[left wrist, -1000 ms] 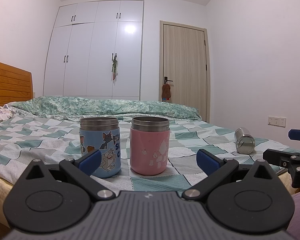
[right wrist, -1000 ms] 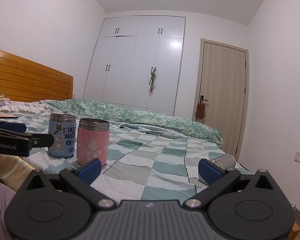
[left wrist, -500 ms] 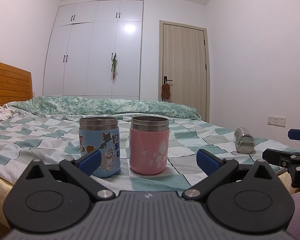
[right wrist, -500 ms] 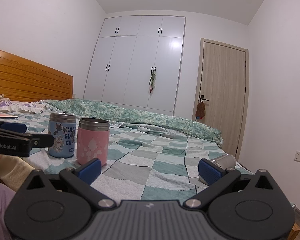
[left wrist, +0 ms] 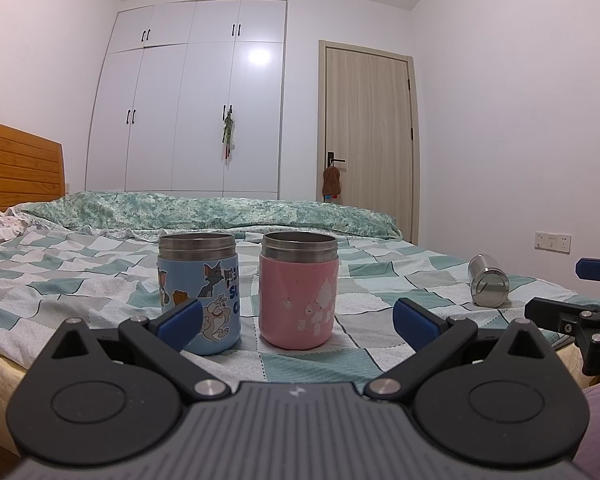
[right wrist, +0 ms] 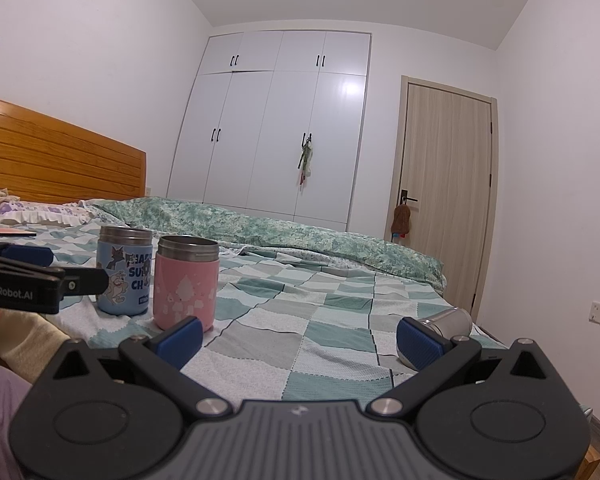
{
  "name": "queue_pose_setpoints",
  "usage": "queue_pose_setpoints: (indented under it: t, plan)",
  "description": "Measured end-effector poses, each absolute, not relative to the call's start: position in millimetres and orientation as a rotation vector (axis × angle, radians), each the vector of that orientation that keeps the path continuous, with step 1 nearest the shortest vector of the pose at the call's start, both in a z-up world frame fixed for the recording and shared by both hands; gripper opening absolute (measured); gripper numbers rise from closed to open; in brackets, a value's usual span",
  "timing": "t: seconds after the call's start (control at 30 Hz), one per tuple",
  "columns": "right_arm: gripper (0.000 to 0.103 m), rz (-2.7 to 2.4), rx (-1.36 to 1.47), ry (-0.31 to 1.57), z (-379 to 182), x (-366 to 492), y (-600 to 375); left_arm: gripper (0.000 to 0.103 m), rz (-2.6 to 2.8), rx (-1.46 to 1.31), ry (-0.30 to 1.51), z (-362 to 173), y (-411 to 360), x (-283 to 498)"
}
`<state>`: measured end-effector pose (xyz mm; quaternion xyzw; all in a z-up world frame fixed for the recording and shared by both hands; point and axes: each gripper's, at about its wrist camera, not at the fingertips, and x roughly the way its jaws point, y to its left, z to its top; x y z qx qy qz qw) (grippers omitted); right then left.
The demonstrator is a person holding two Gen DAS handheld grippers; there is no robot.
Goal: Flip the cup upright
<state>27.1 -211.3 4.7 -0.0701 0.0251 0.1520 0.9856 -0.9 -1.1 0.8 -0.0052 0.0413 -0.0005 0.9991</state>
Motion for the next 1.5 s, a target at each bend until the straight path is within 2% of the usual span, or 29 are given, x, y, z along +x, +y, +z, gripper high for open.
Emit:
queue_pose_setpoints:
  t: [0.47,0.77,1.13,1.5]
  plan:
    - [0.103,0.305,-0.121,0.053,6.4,28.9,-214.4,0.103,-0.027,-0.004,0.105,4.1,-5.1,1.2]
    - [0.103,0.242,-0.084,0.099,27.0,44.9,-265.1,0.103,-0.176,0.038,0.162,26.8,-53.8,17.7]
    - [0.103,0.086,-0.126,0.17,49.8,94.3,-348.7,0.103,-0.325,0.118,0.227,64.9,-135.6,96.2]
    - [0.103,0.071,-0.15,0.27,46.6,174.3,-400.5,0.103,-0.42,0.249,0.348,70.5,-220.4,209.9]
